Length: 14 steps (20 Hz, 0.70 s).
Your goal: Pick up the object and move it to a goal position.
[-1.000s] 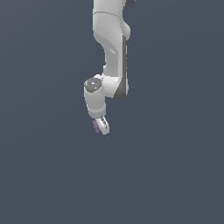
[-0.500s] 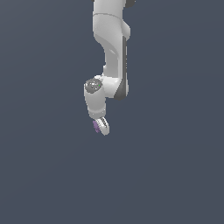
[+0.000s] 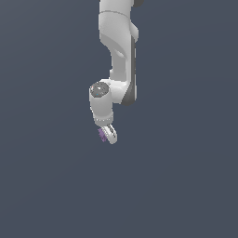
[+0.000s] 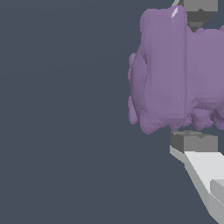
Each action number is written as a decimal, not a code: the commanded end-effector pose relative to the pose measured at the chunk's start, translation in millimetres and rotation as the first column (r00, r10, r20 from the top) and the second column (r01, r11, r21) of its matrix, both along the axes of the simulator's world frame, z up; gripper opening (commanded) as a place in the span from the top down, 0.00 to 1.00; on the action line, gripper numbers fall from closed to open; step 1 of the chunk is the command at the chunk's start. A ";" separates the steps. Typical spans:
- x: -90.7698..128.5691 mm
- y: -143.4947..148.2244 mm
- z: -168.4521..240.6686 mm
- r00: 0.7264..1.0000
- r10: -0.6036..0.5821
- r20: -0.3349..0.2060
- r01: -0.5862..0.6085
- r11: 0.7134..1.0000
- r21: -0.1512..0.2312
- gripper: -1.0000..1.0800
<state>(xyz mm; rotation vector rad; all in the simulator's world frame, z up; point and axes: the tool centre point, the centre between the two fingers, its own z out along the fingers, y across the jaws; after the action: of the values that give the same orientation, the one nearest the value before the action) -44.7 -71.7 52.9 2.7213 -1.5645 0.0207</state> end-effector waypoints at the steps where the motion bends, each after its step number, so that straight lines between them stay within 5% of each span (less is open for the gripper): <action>1: 8.8 1.8 11.2 0.999 0.031 0.011 -0.031 0.999 -0.009 1.00; 8: 50.8 16.5 69.0 0.978 0.199 0.055 -0.195 0.979 -0.062 1.00; 14: 96.3 50.5 145.9 0.906 0.411 0.100 -0.397 0.908 -0.138 1.00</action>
<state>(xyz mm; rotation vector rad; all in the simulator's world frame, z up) 40.5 -31.8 177.4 2.9215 -1.0404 0.2446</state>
